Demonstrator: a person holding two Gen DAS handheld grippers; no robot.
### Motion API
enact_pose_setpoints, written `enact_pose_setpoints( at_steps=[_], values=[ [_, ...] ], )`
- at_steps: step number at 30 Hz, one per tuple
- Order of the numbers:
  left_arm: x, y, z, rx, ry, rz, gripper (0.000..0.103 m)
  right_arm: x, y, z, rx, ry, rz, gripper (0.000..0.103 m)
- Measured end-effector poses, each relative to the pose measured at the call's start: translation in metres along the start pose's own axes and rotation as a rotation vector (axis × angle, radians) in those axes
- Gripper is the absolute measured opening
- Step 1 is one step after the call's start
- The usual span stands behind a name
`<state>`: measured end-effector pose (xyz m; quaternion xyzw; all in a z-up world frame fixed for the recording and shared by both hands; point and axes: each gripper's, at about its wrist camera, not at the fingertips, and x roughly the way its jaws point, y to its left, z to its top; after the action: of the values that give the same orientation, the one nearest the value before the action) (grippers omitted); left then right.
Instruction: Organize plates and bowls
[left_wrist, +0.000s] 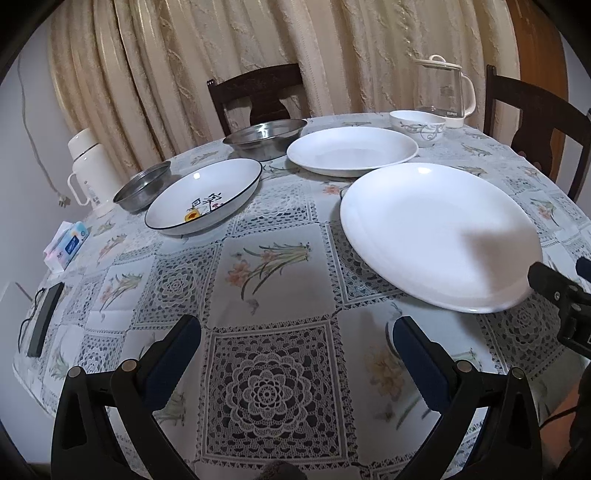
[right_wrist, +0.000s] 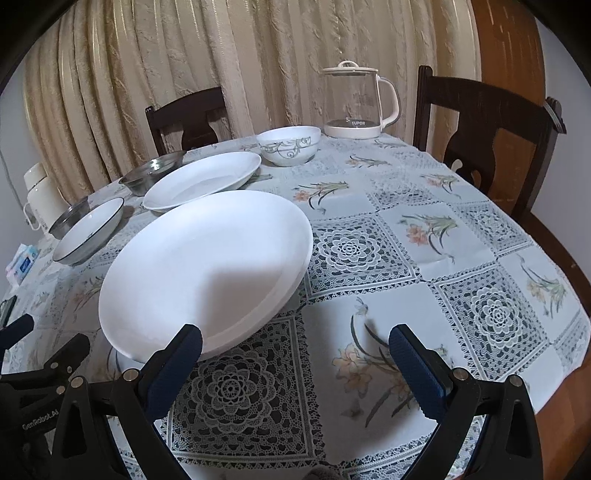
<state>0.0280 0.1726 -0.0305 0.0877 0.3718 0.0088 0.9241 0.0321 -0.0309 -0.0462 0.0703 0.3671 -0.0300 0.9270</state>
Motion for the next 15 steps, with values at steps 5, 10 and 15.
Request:
enact_pose_setpoints(
  at_steps=[5,10,15],
  values=[
    [0.006,0.001,0.002,-0.003,0.009,0.001,0.103,0.004,-0.002,0.001,0.012,0.002,0.012,0.103],
    [0.011,0.001,0.003,-0.001,0.014,0.001,0.103,0.007,-0.006,0.001,0.031,0.007,0.027,0.103],
    [0.013,0.003,0.005,-0.004,0.013,0.003,0.103,0.01,-0.008,0.0,0.046,0.009,0.039,0.103]
  ],
)
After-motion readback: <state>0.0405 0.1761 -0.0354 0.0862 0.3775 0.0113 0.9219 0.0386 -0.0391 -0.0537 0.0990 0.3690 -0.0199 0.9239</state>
